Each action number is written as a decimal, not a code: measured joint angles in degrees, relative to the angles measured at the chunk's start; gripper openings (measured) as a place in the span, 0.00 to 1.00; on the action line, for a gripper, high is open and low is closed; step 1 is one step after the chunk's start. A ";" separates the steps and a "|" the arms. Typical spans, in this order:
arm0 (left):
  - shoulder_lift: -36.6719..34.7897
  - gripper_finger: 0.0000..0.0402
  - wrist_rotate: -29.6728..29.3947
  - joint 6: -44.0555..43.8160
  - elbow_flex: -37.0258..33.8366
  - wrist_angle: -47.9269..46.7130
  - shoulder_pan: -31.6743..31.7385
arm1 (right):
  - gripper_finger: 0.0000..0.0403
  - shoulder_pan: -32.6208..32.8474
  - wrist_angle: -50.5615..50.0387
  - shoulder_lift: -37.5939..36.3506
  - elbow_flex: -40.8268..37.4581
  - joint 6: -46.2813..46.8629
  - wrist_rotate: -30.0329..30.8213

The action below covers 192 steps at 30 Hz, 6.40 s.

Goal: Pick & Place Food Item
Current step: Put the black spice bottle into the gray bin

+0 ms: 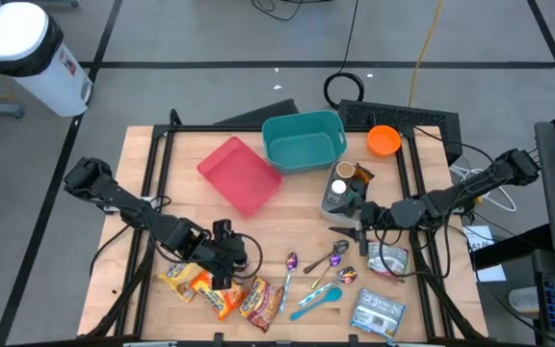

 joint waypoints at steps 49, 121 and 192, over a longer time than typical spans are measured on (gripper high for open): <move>-0.28 0.85 -7.31 3.83 -0.02 -7.92 -2.64 | 0.50 -0.02 -1.06 0.00 0.00 1.75 -0.08; -4.05 0.85 -11.17 13.73 -50.35 81.74 -3.78 | 0.50 0.98 0.33 1.49 -0.04 2.58 -0.04; 16.28 0.39 9.28 26.80 -9.51 56.78 17.37 | 0.82 -2.33 8.82 29.87 13.53 0.29 -3.34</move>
